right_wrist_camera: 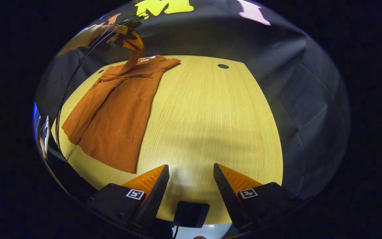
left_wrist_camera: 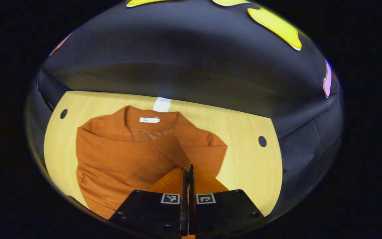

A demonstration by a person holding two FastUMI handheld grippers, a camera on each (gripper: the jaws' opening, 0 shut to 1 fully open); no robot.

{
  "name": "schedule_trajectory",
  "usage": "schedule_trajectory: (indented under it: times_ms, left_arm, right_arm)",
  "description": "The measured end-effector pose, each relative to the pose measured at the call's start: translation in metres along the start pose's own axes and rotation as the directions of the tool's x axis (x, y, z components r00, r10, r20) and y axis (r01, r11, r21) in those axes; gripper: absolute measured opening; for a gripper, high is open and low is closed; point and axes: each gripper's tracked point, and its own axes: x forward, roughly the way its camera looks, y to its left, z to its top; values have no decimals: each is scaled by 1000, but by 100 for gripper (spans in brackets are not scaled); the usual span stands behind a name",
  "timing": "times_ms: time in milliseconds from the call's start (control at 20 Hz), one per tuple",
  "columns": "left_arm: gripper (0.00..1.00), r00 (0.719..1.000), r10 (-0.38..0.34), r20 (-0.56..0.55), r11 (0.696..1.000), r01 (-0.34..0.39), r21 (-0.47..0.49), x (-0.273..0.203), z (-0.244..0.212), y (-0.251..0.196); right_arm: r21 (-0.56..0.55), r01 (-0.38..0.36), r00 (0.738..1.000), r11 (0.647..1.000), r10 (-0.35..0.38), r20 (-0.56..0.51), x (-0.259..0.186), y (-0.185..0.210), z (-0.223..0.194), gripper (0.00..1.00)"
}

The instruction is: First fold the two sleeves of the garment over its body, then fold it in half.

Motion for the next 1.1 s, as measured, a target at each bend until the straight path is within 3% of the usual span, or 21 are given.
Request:
schedule_trajectory:
  times_ms: [200, 300, 400, 450, 550, 650, 900, 1000, 1100]
  left_arm:
    - [5, 997, -43, -68, 996, 38, -75, -3, -28, -22]
    - [7, 991, -111, -80, 989, 102, -109, -15, -35, -38]
    - [26, 984, -167, -64, 978, 158, -135, -36, -34, -53]
    - [48, 983, -179, -50, 975, 171, -139, -46, -32, -58]
    - [78, 982, -182, -43, 977, 175, -125, -22, -42, -47]
    - [89, 979, -196, -59, 978, 191, -81, -52, -40, -54]
    - [93, 991, -132, -15, 984, 133, 122, -88, -52, -17]
    - [94, 994, -85, 70, 965, 65, 253, -105, -52, 8]
    - [97, 989, -52, 136, 925, -4, 381, -123, -63, 36]
  right_arm:
    - [15, 25, 1000, 1000, -25, 0, -6, 9, -15, 86]
    - [46, 36, 999, 998, -36, 3, -9, 10, -19, 88]
    - [68, 45, 999, 997, -46, 2, -12, 11, -25, 86]
    - [72, 53, 999, 996, -54, 3, -14, 10, -26, 88]
    - [75, 63, 998, 995, -63, 1, -16, 10, -30, 88]
    - [74, 73, 997, 995, -73, 2, -18, 9, -30, 87]
    - [58, 60, 998, 997, -62, 29, -17, 20, -3, 88]
    - [25, 54, 997, 998, -55, 50, -17, 26, 12, 88]
    - [-13, 53, 997, 999, -52, 65, -13, 32, 27, 88]
